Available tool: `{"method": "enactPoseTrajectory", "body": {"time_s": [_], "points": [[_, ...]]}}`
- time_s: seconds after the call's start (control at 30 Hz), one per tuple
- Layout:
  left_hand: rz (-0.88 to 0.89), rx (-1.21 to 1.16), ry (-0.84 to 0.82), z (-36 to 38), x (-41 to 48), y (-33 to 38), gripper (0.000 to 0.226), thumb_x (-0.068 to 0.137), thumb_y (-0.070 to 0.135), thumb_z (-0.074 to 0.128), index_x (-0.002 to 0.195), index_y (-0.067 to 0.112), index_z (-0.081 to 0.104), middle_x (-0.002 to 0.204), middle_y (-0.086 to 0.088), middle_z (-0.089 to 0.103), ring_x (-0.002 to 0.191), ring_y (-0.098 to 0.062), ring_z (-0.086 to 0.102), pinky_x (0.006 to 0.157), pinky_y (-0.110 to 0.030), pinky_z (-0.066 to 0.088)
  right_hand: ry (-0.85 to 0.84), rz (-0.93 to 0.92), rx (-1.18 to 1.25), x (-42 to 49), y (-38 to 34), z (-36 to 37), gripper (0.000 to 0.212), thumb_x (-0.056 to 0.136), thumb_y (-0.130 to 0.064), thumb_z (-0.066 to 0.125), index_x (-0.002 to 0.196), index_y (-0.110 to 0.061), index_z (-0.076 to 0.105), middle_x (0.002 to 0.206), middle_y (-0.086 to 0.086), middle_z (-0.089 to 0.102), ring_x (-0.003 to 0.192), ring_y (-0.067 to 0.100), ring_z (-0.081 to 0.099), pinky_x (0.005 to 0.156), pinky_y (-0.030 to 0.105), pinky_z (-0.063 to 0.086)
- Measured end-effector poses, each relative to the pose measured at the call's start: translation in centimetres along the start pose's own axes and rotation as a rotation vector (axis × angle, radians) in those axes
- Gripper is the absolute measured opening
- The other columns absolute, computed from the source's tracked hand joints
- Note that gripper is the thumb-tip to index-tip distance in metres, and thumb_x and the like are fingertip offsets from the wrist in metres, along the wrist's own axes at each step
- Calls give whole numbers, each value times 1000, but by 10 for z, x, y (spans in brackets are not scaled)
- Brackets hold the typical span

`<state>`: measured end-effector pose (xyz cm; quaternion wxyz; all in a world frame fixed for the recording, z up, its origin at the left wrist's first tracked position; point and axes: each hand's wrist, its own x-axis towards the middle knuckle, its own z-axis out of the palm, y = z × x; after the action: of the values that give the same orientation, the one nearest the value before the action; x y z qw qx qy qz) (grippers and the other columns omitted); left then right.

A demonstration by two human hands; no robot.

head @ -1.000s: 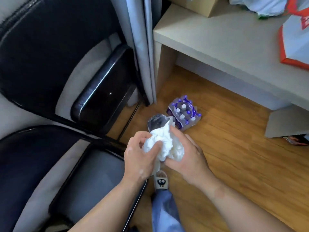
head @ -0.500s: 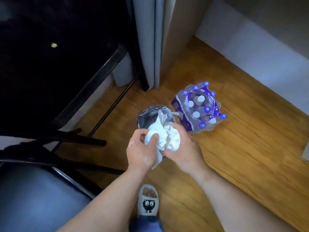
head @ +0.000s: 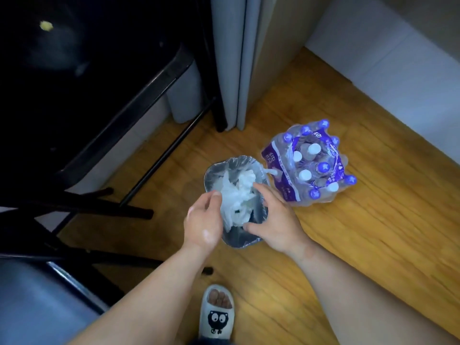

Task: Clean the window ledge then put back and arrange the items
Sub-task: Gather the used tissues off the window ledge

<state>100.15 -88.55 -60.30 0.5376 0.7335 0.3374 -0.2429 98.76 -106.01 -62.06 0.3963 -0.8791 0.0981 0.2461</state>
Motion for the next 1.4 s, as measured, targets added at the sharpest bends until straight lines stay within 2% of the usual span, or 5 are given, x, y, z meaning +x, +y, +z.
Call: {"method": "enactPoseTrajectory", "body": {"time_s": [0.63,0.8,1.1,1.23,1.4], "points": [[157,454,-142,-218,-261,88,43,101,56,45,126,27,64,114,6,67,97,-17,62,84,-28,43,-297,-235,-242,-229,-245,-101,77,84,-44,74,151,-25,39,149,-5,47,133,10,47,111,27,37],[234,682,-124,-323,-369,75,93,81,89,24,141,25,54,148,6,54,137,-16,48,114,-31,35,-454,-385,-537,-318,-336,-106,72,94,-58,54,153,-22,36,158,-5,37,143,10,34,116,23,25],[315,802,89,-502,-577,-39,90,83,87,15,146,31,46,149,12,51,138,-11,47,108,-30,41,-517,-603,-893,-517,-476,-17,69,97,-67,35,147,-21,44,151,-5,45,138,16,43,111,36,37],[328,691,292,-586,-672,-123,122,59,98,-16,136,34,54,130,13,62,122,-12,58,99,-31,49,-530,-717,-913,-617,-527,59,97,77,-85,11,148,-27,43,154,-10,43,143,10,36,116,32,31],[285,509,506,-659,-765,-202,108,65,99,-2,134,38,55,129,14,64,119,-10,60,97,-29,49,-536,-864,-852,-710,-580,146,86,79,-83,19,146,-35,45,151,-20,43,139,1,37,114,24,31]]}}
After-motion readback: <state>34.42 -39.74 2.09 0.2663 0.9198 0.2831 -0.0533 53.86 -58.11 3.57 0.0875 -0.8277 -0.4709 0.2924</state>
